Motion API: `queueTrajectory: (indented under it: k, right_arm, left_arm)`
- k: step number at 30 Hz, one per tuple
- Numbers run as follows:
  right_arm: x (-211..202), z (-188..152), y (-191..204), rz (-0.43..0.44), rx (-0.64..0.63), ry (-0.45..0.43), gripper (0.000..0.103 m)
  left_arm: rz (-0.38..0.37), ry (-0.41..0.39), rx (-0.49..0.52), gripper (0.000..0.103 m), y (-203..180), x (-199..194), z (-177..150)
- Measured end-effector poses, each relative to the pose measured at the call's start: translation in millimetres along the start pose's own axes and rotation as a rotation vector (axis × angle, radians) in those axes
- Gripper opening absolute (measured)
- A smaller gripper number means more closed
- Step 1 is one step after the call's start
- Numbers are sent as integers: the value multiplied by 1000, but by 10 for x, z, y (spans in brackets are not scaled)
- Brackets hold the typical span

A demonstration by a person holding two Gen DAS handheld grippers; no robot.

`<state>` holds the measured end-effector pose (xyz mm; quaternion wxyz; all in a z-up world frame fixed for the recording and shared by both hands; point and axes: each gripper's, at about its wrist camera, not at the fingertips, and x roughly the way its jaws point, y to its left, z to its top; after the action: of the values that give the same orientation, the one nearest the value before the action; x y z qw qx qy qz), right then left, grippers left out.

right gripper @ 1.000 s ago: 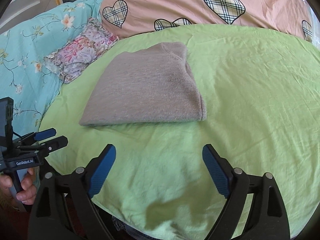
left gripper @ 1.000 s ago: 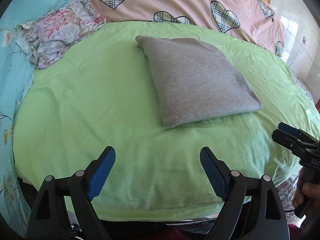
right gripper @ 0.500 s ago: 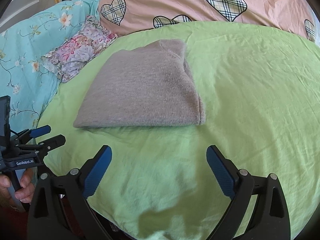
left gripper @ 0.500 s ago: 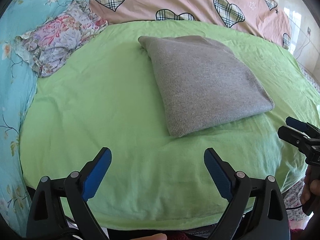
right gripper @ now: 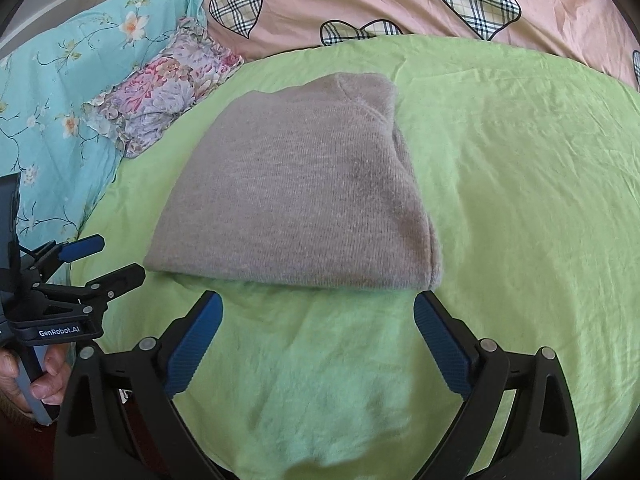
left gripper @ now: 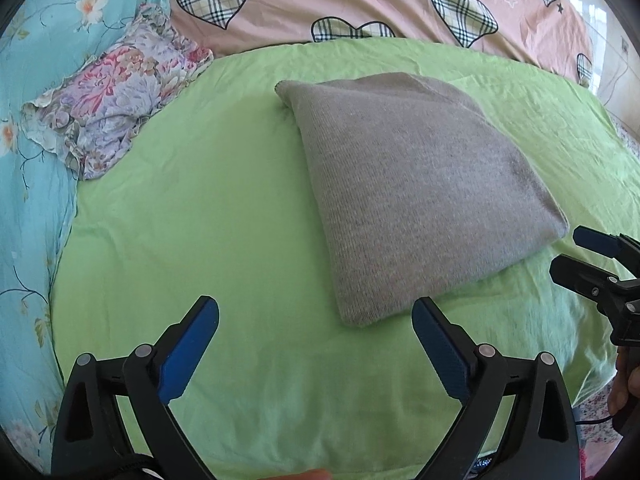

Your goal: Fold small clothes

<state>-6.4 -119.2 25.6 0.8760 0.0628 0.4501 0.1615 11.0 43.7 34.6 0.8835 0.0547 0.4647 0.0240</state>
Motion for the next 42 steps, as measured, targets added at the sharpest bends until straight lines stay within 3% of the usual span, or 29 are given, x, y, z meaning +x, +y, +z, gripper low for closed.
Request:
queueTrajectory:
  k: [13,27,42]
  right_arm:
    - [62,338,15,7,-26,-15,99]
    - [212,567,-34,6,-24,-13,99]
    - [337,601,29,23,-29,6,99]
  left_arm:
    - [8,-15,-4,99,9,78,200]
    - [-44,-59,-71,100,120,133,417]
    - [-61,-36,-96,100,123,252,419]
